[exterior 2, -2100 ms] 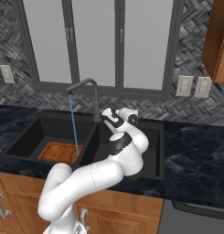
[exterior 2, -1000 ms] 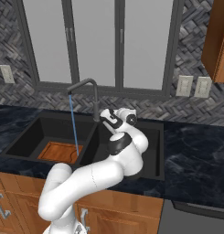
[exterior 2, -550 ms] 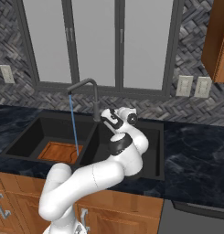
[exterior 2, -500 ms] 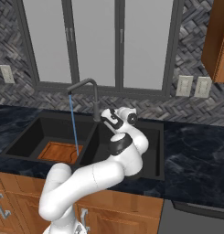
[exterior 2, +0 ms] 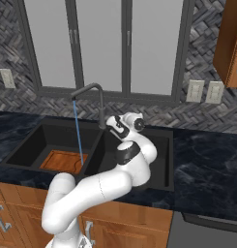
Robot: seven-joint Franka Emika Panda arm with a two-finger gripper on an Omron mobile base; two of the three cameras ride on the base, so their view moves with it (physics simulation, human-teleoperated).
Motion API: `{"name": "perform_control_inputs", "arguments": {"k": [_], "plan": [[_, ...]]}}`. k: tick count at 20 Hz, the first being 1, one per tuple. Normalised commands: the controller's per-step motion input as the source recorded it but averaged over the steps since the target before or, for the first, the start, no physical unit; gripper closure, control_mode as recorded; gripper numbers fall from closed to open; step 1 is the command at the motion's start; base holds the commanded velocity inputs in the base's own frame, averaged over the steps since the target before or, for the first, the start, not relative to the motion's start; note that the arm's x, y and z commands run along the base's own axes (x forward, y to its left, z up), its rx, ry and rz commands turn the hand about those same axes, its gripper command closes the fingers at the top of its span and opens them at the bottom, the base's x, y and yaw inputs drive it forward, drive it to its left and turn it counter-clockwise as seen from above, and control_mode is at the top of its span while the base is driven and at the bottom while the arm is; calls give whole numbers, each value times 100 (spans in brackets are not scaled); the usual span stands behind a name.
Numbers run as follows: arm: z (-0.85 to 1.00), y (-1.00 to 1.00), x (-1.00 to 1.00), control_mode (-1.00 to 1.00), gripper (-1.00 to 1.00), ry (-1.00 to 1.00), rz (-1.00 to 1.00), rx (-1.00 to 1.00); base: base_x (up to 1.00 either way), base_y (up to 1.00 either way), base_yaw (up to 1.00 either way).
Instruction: Turn on the sink faucet with hot water and rinse the cutting board for ten seconds, then turn off the faucet. Push the cutting board to reach the water if necessary.
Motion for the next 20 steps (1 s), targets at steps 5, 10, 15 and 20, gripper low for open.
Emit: {"name": "perform_control_inputs", "arguments": {"k": [5, 10, 15, 20], "plan": [[33, 66, 0, -100, -100, 0, 0, -4, 0, 0, 0], [40, 64, 0, -100, -100, 0, 0, -3, 0, 0, 0], [35, 73, 0, -100, -100, 0, 0, -5, 0, 0, 0], [32, 76, 0, -100, -100, 0, 0, -6, 0, 0, 0]]}}
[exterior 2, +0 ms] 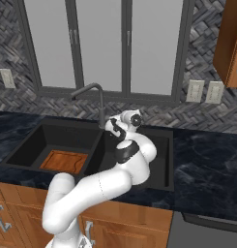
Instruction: Turn on the sink faucet with hot water and rinse the cutting board for ten seconds, then turn off the faucet. Push the cutting board to reach the water if necessary.
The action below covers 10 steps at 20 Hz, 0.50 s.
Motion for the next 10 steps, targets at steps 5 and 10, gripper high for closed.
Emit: {"name": "perform_control_inputs", "arguments": {"k": [5, 10], "plan": [[30, 80, 0, -100, -100, 0, 0, -7, 0, 0, 0], [20, 82, 0, -100, -100, 0, 0, -8, 0, 0, 0]]}}
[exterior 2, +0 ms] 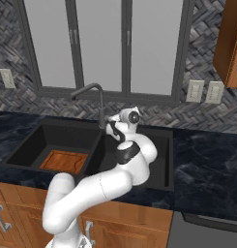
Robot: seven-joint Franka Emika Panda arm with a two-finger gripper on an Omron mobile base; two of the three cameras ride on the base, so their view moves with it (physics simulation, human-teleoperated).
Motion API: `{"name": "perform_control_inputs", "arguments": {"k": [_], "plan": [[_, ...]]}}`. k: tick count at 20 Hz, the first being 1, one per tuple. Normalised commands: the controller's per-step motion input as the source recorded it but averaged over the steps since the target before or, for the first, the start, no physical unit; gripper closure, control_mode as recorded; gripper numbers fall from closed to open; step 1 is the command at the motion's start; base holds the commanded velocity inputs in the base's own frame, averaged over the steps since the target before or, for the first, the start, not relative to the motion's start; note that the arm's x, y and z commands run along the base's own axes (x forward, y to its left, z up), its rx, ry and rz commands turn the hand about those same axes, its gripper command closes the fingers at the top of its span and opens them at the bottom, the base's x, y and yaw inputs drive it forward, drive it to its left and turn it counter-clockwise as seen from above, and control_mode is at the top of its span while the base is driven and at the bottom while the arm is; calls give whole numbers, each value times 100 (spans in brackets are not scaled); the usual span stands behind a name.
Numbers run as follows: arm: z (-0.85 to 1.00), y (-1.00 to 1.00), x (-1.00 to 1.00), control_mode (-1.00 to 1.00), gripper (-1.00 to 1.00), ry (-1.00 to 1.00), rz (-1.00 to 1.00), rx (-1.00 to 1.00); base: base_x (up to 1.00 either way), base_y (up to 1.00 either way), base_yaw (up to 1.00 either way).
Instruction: Turn on the sink faucet with hot water and rinse the cutting board for ten seconds, then turn off the faucet. Push the cutting board to reach the water if necessary.
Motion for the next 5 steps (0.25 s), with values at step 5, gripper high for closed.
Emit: {"name": "perform_control_inputs", "arguments": {"k": [5], "plan": [[15, 64, 0, -100, -100, 0, 0, -5, 0, 0, 0]]}}
